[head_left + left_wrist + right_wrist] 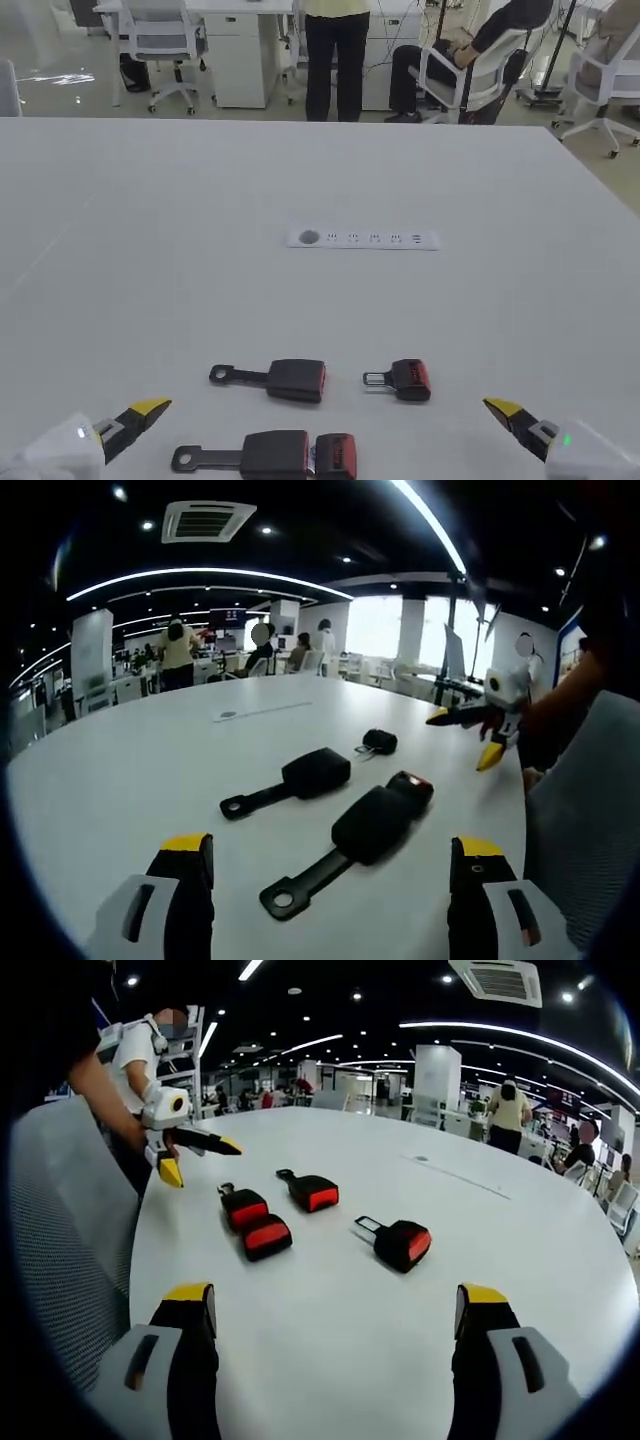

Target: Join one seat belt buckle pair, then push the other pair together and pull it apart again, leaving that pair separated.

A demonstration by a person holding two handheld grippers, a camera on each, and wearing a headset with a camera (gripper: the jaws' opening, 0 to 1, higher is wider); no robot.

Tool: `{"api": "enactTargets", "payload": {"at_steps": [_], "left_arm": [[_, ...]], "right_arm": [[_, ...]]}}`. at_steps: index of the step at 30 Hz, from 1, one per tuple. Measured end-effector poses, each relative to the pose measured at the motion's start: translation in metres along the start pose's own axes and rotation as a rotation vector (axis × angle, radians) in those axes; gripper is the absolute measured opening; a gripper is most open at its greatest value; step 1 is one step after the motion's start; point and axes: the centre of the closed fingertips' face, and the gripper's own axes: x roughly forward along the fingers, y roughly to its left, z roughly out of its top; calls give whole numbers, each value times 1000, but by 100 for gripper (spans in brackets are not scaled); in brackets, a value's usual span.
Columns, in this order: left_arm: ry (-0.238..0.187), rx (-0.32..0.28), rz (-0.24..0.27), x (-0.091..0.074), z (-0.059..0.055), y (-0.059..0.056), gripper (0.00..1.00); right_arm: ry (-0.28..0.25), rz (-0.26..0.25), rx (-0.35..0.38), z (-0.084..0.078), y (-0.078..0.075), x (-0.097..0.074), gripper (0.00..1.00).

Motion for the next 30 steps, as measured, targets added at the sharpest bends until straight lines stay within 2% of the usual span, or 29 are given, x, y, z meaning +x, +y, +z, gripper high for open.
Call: {"api": "enactTargets", "payload": {"at_steps": [3, 5, 7, 13, 19, 21, 24, 30], "left_arm": [[-29, -25, 13, -2, 4, 1, 100], [-39, -37, 16, -2, 3, 4, 100], [-27, -28, 24, -2, 1, 5, 100], [-35, -20, 32, -2, 1, 10, 100], [-34, -4, 21, 0, 1, 6, 100], [-32, 6, 23, 0, -2, 8, 100], [-34, 7, 21, 1, 4, -1, 100], [-35, 6, 17, 1, 7, -8, 100]], "right_arm": [[-26, -17, 40, 3, -3, 0, 99], [-44, -20, 45, 4, -5, 0, 99], [-40, -16, 43, 2, -6, 0, 99], [-34, -11, 35, 3, -2, 1, 99], [-28, -2, 25, 3, 2, 1, 99], [-27, -3, 26, 3, 2, 1, 99], [-26, -3, 26, 2, 2, 1, 99], [-23, -3, 29, 0, 1, 0, 99]]}}
